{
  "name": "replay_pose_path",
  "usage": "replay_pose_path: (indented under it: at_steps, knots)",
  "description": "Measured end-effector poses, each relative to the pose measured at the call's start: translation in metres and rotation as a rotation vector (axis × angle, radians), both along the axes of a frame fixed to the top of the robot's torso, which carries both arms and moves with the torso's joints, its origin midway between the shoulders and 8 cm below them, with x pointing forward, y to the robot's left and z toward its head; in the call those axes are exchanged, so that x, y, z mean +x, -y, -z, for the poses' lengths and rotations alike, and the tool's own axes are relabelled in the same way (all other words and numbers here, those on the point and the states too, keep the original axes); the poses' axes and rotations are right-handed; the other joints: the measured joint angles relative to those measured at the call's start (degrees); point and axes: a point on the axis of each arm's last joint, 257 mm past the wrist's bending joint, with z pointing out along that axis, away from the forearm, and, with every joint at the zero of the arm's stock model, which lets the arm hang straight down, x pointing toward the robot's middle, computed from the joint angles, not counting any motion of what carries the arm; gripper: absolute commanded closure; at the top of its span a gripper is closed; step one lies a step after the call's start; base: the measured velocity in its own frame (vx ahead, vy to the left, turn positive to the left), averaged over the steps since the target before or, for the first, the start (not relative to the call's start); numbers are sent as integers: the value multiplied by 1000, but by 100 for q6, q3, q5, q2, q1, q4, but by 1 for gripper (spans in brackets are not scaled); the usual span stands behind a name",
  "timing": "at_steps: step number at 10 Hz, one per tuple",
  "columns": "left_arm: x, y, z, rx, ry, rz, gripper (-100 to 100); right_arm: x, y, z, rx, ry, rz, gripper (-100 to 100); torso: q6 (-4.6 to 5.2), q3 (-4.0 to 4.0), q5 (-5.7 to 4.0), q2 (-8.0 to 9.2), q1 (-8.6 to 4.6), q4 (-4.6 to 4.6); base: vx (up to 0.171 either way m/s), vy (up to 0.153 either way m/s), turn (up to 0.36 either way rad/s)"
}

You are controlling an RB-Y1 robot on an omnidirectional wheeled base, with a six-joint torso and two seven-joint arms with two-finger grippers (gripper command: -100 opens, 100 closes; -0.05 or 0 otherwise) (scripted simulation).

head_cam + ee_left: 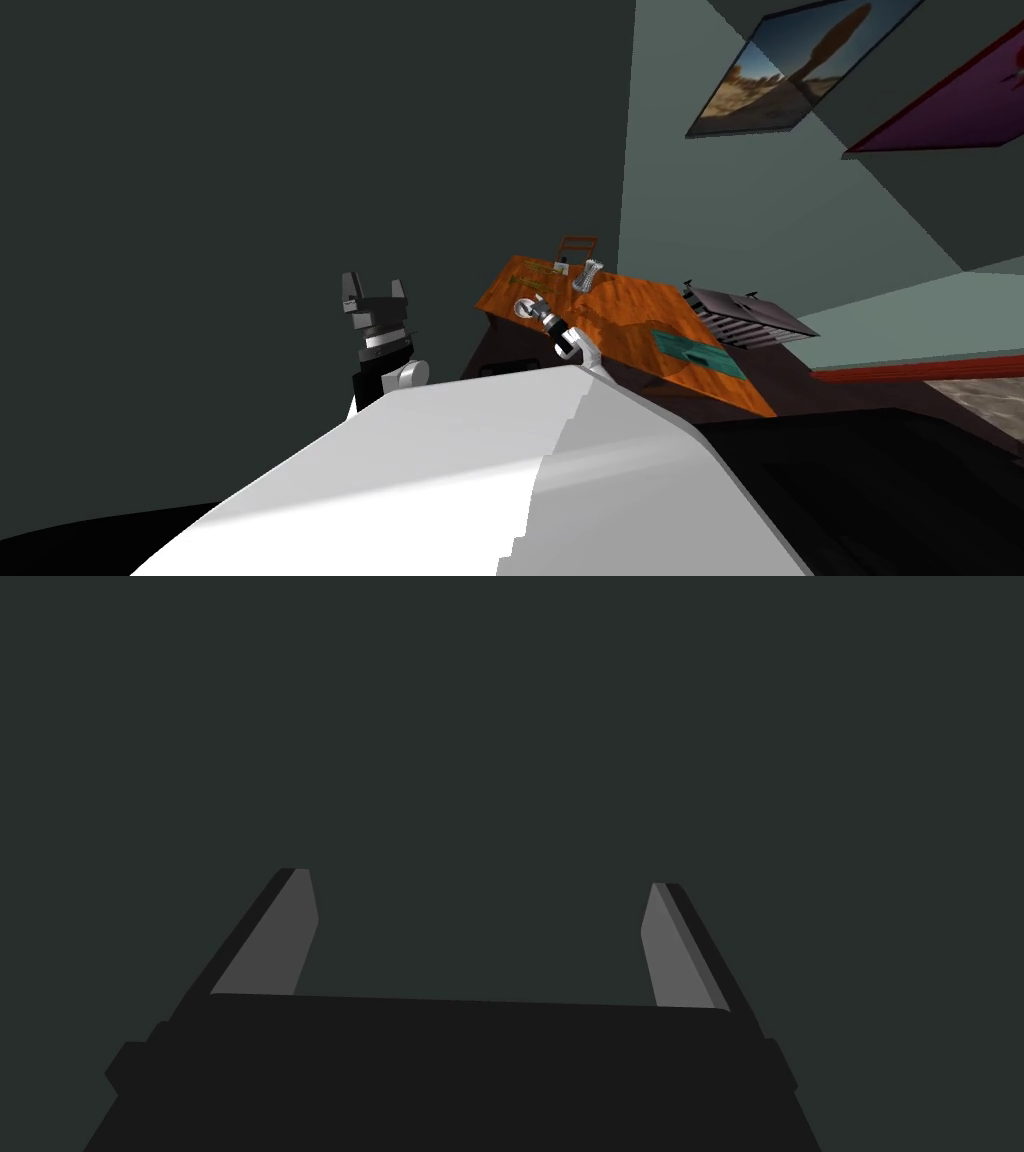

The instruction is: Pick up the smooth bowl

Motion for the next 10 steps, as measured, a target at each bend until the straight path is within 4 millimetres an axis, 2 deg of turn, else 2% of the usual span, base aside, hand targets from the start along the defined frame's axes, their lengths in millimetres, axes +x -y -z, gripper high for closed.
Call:
replay_pose_path:
  at_steps: [1,4,6,10]
  knots:
    - [0,0,0,0,0,0,0,-3,1,20,-58,-22,-7,-100,-2,-2,1,-4,4,-1,6,1,79]
    - [0,0,0,0,0,0,0,-9,9,55,-166,-71,-16,-100,2,1,0,3,0,1,14,12,99]
    - [0,0,0,0,0,0,0,-19,14,89,-273,-112,-33,-100,-1,-2,2,-3,6,-1,21,18,180]
    - [0,0,0,0,0,0,0,-36,38,138,-425,-177,-51,-100,0,0,1,0,6,0,17,18,125]
